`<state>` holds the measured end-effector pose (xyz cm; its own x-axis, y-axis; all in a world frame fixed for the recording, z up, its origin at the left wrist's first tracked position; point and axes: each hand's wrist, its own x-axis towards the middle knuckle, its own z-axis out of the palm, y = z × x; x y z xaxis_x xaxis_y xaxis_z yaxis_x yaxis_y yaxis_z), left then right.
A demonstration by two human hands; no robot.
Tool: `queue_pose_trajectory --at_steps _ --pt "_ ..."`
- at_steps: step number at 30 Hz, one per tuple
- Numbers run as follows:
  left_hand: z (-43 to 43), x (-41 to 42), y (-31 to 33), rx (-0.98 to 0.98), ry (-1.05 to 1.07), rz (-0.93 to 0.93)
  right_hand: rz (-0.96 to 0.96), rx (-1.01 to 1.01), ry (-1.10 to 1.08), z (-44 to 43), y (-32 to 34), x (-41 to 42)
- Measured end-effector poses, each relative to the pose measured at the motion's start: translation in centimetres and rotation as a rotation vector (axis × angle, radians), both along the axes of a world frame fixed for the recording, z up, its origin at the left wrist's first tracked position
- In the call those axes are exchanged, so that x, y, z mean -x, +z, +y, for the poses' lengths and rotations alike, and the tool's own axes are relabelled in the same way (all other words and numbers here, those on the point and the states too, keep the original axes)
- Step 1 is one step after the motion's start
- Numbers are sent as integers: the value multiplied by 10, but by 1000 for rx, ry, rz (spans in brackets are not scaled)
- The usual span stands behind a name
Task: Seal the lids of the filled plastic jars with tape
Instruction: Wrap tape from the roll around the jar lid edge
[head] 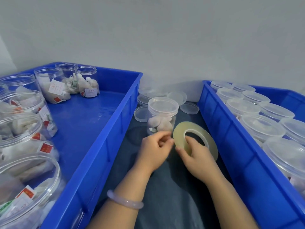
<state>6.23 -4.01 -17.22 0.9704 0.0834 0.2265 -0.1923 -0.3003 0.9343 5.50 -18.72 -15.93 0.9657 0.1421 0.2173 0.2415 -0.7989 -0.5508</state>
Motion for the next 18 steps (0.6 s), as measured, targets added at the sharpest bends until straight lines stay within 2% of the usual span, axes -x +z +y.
queue_pose_trajectory --at_steps 3,6,9,12,14,15,18 --pt "-6 6 0 81 -281 35 -5 -272 6 3 5 3" --pt "-7 7 -3 62 -390 49 32 -612 72 7 12 4" --pt "-8 7 -3 -89 -393 -42 34 -824 84 11 17 6" --pt "-9 7 -1 -95 -262 -244 -4 -1014 47 12 15 4" --pt "-10 8 -1 0 -175 -290 -3 -1030 132 10 15 3" --pt "-12 9 0 73 -127 -285 10 -970 179 8 14 3" --pt "-11 9 6 296 -11 -191 82 -604 177 5 6 3"
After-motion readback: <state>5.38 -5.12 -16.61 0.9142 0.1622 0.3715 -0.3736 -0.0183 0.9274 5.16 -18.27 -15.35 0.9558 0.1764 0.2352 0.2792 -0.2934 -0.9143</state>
